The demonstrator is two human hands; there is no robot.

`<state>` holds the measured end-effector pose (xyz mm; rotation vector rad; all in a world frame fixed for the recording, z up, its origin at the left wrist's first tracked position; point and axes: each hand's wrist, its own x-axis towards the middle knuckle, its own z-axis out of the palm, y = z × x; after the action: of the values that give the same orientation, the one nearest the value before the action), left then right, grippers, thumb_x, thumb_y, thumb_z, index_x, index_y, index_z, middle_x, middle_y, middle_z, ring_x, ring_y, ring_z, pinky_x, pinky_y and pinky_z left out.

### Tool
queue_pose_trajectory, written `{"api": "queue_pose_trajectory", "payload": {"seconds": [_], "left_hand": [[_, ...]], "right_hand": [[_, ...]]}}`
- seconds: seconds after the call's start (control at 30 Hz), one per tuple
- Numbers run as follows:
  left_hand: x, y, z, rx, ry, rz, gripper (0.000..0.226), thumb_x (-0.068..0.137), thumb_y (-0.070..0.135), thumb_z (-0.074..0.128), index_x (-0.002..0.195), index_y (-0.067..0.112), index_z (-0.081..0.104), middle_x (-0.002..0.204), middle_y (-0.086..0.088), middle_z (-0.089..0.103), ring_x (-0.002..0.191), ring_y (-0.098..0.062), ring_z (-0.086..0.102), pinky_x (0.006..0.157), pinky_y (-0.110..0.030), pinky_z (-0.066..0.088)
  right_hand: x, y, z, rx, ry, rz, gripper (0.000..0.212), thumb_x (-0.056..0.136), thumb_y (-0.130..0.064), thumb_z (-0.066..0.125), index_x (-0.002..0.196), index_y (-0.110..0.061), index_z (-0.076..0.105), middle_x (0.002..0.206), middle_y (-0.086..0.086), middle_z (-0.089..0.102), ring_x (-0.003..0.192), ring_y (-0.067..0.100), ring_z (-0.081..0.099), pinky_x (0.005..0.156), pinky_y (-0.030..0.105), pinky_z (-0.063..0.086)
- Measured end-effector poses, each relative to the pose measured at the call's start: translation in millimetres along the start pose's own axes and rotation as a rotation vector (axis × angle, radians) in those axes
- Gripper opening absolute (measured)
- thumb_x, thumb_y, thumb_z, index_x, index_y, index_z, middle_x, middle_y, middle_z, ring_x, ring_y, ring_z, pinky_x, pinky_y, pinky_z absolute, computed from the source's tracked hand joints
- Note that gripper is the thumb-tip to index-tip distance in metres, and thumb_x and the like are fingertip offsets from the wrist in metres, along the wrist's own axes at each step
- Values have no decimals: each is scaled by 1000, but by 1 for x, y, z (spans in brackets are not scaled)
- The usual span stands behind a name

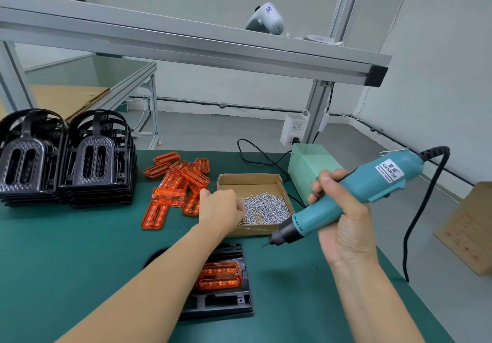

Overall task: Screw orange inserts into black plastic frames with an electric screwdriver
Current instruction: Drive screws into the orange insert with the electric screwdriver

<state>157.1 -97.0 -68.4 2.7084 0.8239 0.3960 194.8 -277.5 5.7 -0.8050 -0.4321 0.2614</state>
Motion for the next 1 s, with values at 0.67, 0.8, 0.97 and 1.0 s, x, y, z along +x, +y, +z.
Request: {"api": "queue_pose_trajectory", "payload": {"seconds": [0.67,0.8,0.97,1.0], "left_hand": [[-102,-14,-60,-1529,-72,-287,12,70,7,70,80,6,77,81,-14,73,62,-11,62,56,-20,53],[-119,-8,-62,-1638,-83,-289,20,64,9,68,83,7,78,79,-14,72,61,-10,61,55,-19,52],[-131,-1,-66,-1797,-123,-287,13,65,3,68,75,7,76,76,-16,70,56,-12,61,52,-20,53],[-133,-1,-66,-1823,-135,-291,11,66,3,67,74,7,73,77,-17,69,56,-14,61,52,-21,53]], "right_hand": [[-19,-20,25,171,-15,-75,12,77,-13,60,74,-22,53,70,-6,55,48,5,44,52,17,42],[-23,-25,35,208,-54,-104,9,82,-17,55,77,-21,49,71,-7,54,48,4,43,53,16,41],[-27,-28,41,224,-81,-120,11,85,-17,52,76,-20,46,67,-8,50,48,3,41,52,16,41],[-28,-29,42,226,-81,-123,11,85,-17,52,76,-20,46,67,-8,50,48,3,41,52,16,41]]}}
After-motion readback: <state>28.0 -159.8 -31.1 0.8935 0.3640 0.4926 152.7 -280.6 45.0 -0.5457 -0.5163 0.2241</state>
